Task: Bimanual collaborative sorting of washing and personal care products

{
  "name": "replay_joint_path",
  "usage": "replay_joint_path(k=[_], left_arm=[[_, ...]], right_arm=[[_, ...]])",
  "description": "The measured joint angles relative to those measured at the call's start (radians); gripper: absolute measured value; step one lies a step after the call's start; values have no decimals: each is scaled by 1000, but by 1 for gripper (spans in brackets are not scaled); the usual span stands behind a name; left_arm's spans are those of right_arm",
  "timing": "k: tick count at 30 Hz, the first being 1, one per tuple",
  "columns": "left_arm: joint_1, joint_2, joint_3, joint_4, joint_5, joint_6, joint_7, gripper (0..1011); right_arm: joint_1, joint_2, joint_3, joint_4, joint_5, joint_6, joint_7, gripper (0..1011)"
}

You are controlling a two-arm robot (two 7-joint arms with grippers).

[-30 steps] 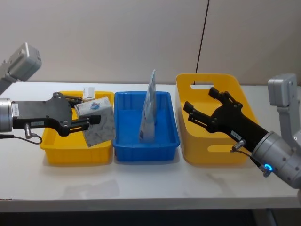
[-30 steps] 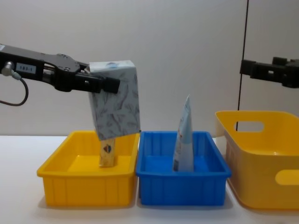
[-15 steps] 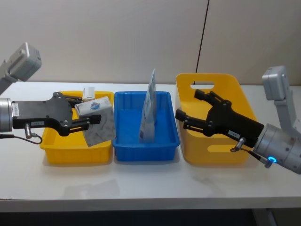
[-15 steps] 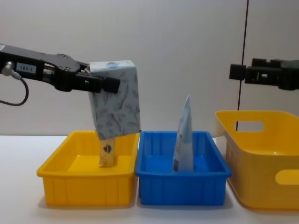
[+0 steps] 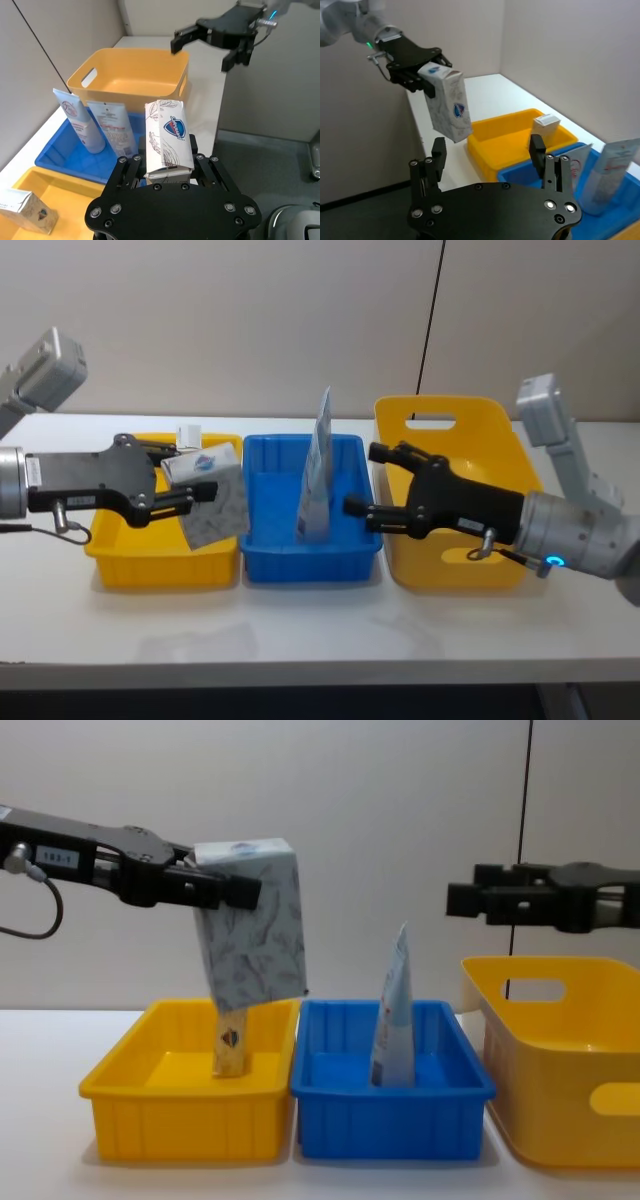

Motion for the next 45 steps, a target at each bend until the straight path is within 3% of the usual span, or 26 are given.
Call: replay_joint_path(k=[15,27,45], left_arm=[[-20,-13,10,-8,-40,-22,-49,377],[-41,-33,25,7,-68,-31,-80,377],[-37,-56,44,9,-107,-34,-88,377]], right_arm=[[128,-39,-93,154,-15,-30,140,1002],[163,-52,-127,191,-18,-41,170,1002],[178,-68,-156,192,-15,-51,170,1002]])
